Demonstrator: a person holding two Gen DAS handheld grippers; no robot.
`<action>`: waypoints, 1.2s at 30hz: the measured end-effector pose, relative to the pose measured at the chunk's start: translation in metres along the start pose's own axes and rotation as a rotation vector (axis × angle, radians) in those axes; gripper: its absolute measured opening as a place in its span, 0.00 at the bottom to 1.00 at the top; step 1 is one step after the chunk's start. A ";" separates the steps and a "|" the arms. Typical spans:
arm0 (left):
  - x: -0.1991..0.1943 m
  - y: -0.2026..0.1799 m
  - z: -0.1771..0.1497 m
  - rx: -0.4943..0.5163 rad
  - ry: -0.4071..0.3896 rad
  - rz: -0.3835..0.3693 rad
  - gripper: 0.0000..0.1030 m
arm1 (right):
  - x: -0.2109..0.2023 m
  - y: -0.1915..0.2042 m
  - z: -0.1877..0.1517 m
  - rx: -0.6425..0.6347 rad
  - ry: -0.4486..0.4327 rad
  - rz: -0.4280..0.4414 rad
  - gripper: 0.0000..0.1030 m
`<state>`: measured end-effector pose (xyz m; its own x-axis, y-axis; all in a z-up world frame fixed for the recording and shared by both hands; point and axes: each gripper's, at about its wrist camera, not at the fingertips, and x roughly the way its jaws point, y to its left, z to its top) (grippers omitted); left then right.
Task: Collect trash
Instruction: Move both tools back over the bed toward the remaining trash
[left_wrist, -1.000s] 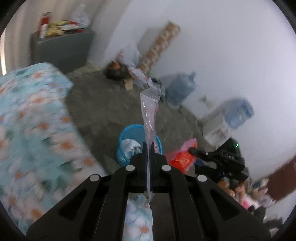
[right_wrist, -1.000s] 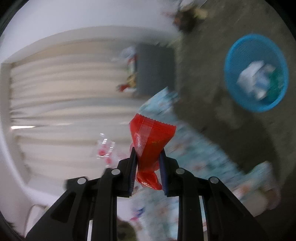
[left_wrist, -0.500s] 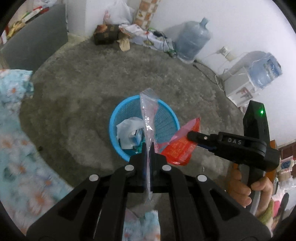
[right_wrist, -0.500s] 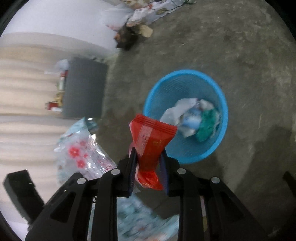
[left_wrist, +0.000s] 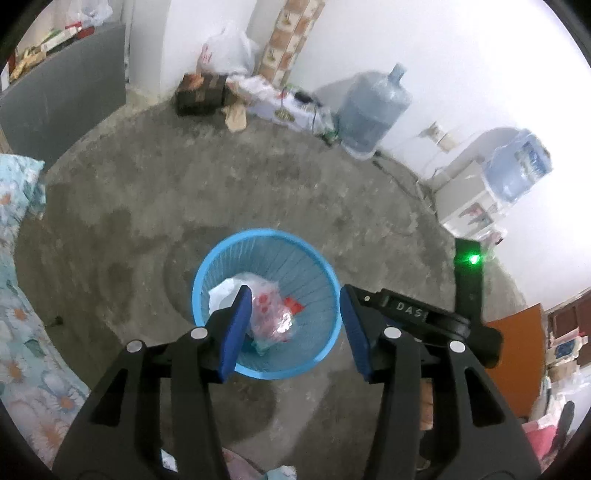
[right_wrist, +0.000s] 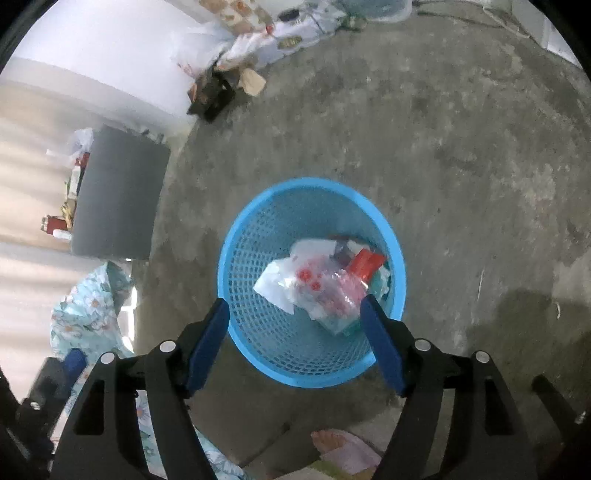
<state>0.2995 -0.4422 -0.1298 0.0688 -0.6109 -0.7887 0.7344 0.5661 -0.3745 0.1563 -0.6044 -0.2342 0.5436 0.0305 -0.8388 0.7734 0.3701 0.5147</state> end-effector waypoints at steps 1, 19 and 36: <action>-0.009 -0.001 0.000 -0.001 -0.012 -0.004 0.49 | -0.008 0.002 -0.002 -0.004 -0.015 0.012 0.69; -0.336 0.056 -0.150 -0.178 -0.490 0.204 0.68 | -0.123 0.108 -0.120 -0.269 0.072 0.219 0.78; -0.491 0.192 -0.323 -0.599 -0.731 0.576 0.69 | -0.147 0.276 -0.242 -0.651 0.226 0.404 0.78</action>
<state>0.1882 0.1453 0.0279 0.8226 -0.2379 -0.5165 0.0321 0.9263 -0.3755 0.2111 -0.2815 -0.0123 0.6081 0.4392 -0.6613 0.1470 0.7563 0.6375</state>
